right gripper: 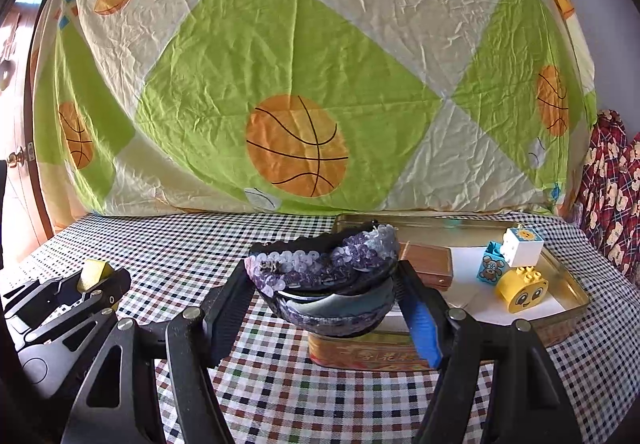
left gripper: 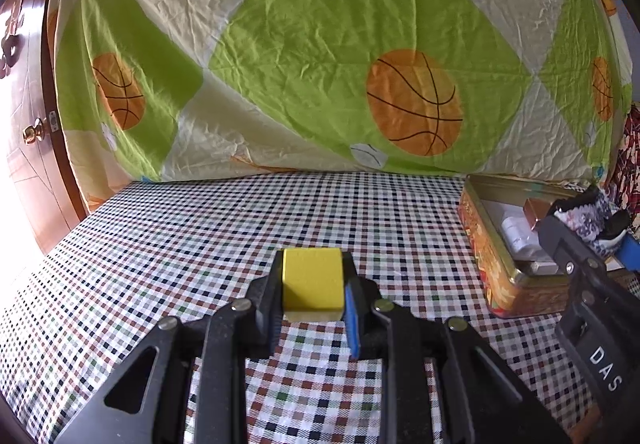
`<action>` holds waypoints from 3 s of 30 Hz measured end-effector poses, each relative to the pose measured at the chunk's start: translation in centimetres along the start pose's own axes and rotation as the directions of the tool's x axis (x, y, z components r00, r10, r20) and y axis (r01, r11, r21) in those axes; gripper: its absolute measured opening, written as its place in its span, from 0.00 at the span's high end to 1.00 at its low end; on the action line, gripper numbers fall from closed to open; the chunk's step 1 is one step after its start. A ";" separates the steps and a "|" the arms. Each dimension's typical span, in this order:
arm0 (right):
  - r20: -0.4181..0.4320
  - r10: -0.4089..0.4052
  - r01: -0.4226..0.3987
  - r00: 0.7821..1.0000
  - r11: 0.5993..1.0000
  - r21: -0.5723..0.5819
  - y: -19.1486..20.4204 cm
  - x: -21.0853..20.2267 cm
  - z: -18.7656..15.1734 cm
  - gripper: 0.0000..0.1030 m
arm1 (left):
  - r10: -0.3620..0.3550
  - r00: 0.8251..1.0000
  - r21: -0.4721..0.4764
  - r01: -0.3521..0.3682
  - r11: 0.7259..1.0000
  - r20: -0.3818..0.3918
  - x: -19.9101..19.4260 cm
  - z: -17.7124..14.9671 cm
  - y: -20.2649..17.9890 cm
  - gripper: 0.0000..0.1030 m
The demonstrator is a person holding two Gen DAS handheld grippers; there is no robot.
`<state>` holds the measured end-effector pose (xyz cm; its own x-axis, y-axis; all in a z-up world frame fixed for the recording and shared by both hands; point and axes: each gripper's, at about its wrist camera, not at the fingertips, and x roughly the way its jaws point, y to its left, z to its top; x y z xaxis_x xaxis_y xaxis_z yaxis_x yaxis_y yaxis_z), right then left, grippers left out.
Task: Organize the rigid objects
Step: 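Carry the yellow cube with the left tool while the right tool carries the shoe over the tray, then lower the cube onto the brown frame while the right tool lowers the shoe into the tray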
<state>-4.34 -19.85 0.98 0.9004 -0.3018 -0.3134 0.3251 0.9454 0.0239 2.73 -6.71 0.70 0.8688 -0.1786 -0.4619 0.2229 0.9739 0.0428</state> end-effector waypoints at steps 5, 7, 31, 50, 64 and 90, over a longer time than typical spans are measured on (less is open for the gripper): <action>0.007 -0.010 0.010 1.000 1.000 0.008 -1.2 -0.2 0.0 0.30 | -0.014 1.000 0.002 0.014 1.000 0.006 -0.2 0.2 -1.0 0.78; 0.009 -0.015 0.015 1.000 1.000 0.011 -1.8 -0.2 0.1 0.30 | -0.018 1.000 0.006 0.018 1.000 0.008 -0.2 0.3 -1.5 0.78; 0.037 -0.128 0.124 0.991 0.988 0.094 -10.5 0.5 1.5 0.30 | -0.132 0.989 0.067 0.128 0.990 0.060 -0.7 3.0 -9.5 0.78; 0.023 -0.212 0.208 0.977 0.972 0.110 -15.6 1.6 2.1 0.30 | -0.225 0.973 0.106 0.219 0.970 0.048 0.0 3.7 -16.2 0.78; 0.028 -0.247 0.244 0.969 0.965 0.097 -17.5 2.3 2.6 0.30 | -0.251 0.967 0.125 0.245 0.961 0.034 1.2 3.9 -19.3 0.78; 0.038 -0.269 0.268 0.962 0.963 0.041 -18.7 3.4 2.9 0.30 | -0.261 0.965 0.129 0.258 0.957 0.008 2.8 4.0 -21.9 0.78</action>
<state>-6.51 -38.90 2.27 0.7899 -0.5498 -0.2715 0.5661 0.8240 -0.0217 2.08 -29.09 2.01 0.7840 -0.4280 -0.4496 0.4948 0.8683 0.0361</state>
